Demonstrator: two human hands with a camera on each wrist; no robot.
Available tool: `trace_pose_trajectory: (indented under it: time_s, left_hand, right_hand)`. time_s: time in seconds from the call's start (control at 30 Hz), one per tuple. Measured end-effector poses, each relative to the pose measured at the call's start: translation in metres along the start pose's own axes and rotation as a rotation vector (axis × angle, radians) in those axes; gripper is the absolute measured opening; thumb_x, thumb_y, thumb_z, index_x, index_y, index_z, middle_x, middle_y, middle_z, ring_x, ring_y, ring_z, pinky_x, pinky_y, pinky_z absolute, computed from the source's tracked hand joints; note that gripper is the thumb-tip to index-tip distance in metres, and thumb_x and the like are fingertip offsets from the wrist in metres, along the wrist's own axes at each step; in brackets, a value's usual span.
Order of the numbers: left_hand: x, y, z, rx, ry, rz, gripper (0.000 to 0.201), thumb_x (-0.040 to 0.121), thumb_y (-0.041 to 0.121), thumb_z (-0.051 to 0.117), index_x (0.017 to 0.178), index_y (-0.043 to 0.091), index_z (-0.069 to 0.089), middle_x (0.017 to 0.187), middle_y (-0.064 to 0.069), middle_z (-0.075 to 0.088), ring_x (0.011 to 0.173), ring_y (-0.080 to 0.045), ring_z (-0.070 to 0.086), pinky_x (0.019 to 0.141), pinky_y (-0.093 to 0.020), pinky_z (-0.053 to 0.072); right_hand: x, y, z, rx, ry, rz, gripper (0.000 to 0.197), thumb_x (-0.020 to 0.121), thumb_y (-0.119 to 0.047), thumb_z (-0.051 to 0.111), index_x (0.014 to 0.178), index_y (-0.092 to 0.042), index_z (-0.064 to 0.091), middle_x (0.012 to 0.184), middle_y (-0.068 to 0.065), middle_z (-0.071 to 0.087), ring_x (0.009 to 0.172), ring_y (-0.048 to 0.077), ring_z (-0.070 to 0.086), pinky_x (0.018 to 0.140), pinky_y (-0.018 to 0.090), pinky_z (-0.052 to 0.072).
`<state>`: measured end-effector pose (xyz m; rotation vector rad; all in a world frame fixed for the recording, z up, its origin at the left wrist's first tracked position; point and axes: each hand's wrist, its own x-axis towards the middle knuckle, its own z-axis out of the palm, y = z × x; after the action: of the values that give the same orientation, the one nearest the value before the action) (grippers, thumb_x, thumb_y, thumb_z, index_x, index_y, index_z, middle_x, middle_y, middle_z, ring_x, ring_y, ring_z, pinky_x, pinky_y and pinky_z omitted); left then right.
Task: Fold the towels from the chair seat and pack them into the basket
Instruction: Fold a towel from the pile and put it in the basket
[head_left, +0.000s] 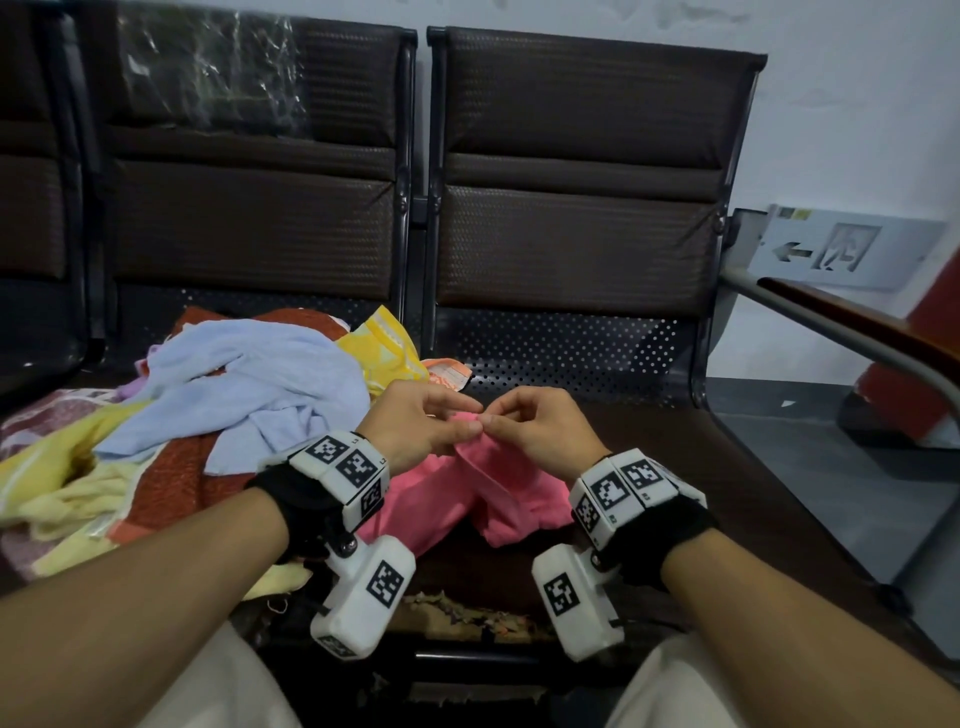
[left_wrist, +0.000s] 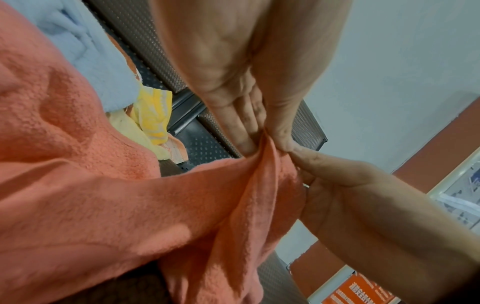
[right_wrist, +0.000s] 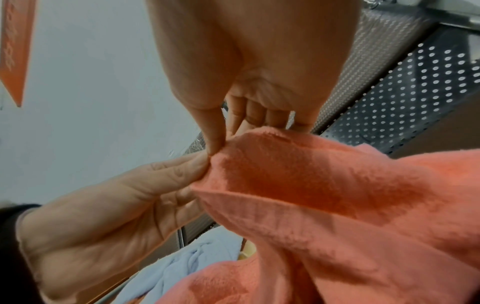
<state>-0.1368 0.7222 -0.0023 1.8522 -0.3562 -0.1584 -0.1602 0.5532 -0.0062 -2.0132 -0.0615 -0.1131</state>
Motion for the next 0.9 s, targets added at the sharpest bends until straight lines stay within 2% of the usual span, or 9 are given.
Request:
trace_pose_trajectory:
  time_s: [0.1,0.27,0.37,0.5,0.6,0.7,0.8,0.83,0.9]
  left_hand:
    - [-0.001,0.006,-0.005,-0.011,0.068,0.025,0.013,0.074,0.012,0.078,0.086,0.014,0.074,0.086,-0.025,0.069,0.076,-0.038,0.067,0.075,-0.047,0.058]
    - [-0.006,0.012,-0.027,-0.076,0.211,0.055,0.010,0.076,0.007,0.074,0.086,0.004,0.073,0.078,-0.011,0.071,0.062,-0.010,0.067,0.057,-0.021,0.057]
    - [-0.008,0.016,-0.052,-0.107,0.342,0.066,0.004,0.079,0.005,0.071,0.080,0.009,0.071,0.077,-0.007,0.070,0.061,-0.008,0.066,0.059,-0.020,0.057]
    - [-0.010,0.013,-0.080,-0.069,0.489,0.077,0.007,0.082,0.002,0.068,0.089,0.001,0.069,0.076,-0.008,0.067,0.063,-0.015,0.064,0.057,-0.018,0.056]
    - [-0.015,0.007,-0.093,-0.033,0.545,0.056,0.007,0.083,0.001,0.066,0.080,0.007,0.066,0.081,-0.010,0.066,0.076,-0.025,0.064,0.070,-0.033,0.058]
    - [-0.019,0.001,-0.099,0.004,0.573,0.030,0.013,0.085,0.003,0.064,0.076,0.013,0.064,0.087,-0.012,0.065,0.090,-0.034,0.065,0.082,-0.048,0.055]
    - [-0.023,0.002,-0.097,0.016,0.590,0.031,0.006,0.086,0.005,0.062,0.082,0.009,0.064,0.092,-0.012,0.065,0.096,-0.036,0.063,0.085,-0.052,0.053]
    - [-0.024,0.003,-0.096,0.008,0.591,0.034,0.005,0.087,0.006,0.062,0.084,0.009,0.064,0.093,-0.012,0.064,0.098,-0.036,0.062,0.086,-0.052,0.053]
    - [-0.027,0.006,-0.092,-0.003,0.581,0.033,0.004,0.089,0.009,0.060,0.088,0.010,0.064,0.096,-0.015,0.065,0.100,-0.036,0.061,0.088,-0.051,0.052]
  right_hand:
    - [-0.001,0.000,-0.004,-0.045,-0.030,-0.022,0.016,0.082,-0.034,0.072,0.073,-0.022,0.067,0.068,-0.005,0.064,0.065,0.006,0.057,0.064,0.024,0.045]
    - [-0.007,0.007,-0.019,-0.412,-0.069,-0.246,0.031,0.083,-0.047,0.065,0.063,-0.024,0.059,0.058,-0.009,0.056,0.055,0.000,0.048,0.053,0.015,0.036]
    - [-0.010,0.012,-0.025,-0.583,-0.144,-0.332,0.043,0.084,-0.052,0.063,0.059,-0.019,0.052,0.053,-0.005,0.050,0.050,0.005,0.045,0.050,0.018,0.031]
    - [-0.015,0.021,-0.038,-0.798,-0.301,-0.206,0.042,0.082,-0.059,0.060,0.065,-0.020,0.058,0.062,-0.005,0.059,0.055,0.004,0.050,0.051,0.018,0.035]
    - [-0.023,0.029,-0.047,-0.978,-0.400,-0.018,0.047,0.079,-0.068,0.055,0.068,-0.022,0.057,0.069,-0.006,0.059,0.060,0.007,0.052,0.053,0.022,0.037]
    - [-0.031,0.029,-0.053,-0.959,-0.317,0.101,0.053,0.081,-0.072,0.045,0.094,-0.022,0.058,0.086,-0.004,0.062,0.076,0.013,0.060,0.070,0.029,0.050]
    - [-0.038,0.022,-0.056,-0.861,-0.124,0.129,0.048,0.088,-0.053,0.054,0.123,-0.024,0.039,0.102,0.005,0.063,0.092,0.022,0.063,0.085,0.039,0.053]
    - [-0.040,0.020,-0.056,-0.877,-0.111,0.130,0.050,0.088,-0.046,0.059,0.129,-0.026,0.038,0.107,0.006,0.064,0.096,0.024,0.063,0.087,0.041,0.053]
    - [-0.044,0.013,-0.057,-0.940,-0.120,0.168,0.039,0.088,-0.037,0.062,0.124,-0.029,0.054,0.111,0.001,0.066,0.096,0.019,0.063,0.084,0.036,0.052]
